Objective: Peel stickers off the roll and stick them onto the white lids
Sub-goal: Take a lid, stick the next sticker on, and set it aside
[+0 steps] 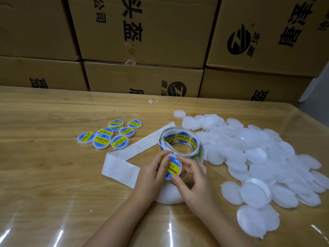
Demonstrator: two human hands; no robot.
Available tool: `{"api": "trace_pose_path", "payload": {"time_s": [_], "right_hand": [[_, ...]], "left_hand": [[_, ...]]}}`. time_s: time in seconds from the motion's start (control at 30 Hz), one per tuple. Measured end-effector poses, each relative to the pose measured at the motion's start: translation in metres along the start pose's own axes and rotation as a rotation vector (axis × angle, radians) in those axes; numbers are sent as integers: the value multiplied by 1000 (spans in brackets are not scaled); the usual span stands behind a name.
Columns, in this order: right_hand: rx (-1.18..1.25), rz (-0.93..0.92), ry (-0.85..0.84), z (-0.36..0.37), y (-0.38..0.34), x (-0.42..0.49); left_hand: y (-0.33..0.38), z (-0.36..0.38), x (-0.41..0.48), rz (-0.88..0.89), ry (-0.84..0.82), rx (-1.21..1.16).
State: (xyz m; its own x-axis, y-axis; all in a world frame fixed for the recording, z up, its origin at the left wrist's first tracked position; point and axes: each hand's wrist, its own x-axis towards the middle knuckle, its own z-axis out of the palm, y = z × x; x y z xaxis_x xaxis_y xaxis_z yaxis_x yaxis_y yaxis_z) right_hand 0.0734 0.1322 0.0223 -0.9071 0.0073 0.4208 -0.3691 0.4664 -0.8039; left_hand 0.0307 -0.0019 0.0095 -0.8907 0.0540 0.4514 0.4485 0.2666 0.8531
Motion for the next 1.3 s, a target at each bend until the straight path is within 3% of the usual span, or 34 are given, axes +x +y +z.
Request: {"api": "trace_pose_path", "payload": {"time_s": [0.37, 0.63, 0.83, 0.93, 1.07, 1.3], "right_hand": [[119, 63, 23, 2, 6, -1], [230, 58, 77, 6, 15, -2], [222, 60, 119, 4, 22, 2], [182, 40, 64, 3, 20, 2], [241, 118, 116, 2, 20, 5], [196, 96, 98, 1, 21, 5]], "left_hand": [[6, -1, -1, 54, 31, 69], [15, -1, -5, 251, 54, 210], [22, 1, -7, 382, -39, 333], [19, -1, -6, 284, -113, 254], [14, 3, -9, 180, -279, 249], [15, 5, -9, 198, -237, 266]]}}
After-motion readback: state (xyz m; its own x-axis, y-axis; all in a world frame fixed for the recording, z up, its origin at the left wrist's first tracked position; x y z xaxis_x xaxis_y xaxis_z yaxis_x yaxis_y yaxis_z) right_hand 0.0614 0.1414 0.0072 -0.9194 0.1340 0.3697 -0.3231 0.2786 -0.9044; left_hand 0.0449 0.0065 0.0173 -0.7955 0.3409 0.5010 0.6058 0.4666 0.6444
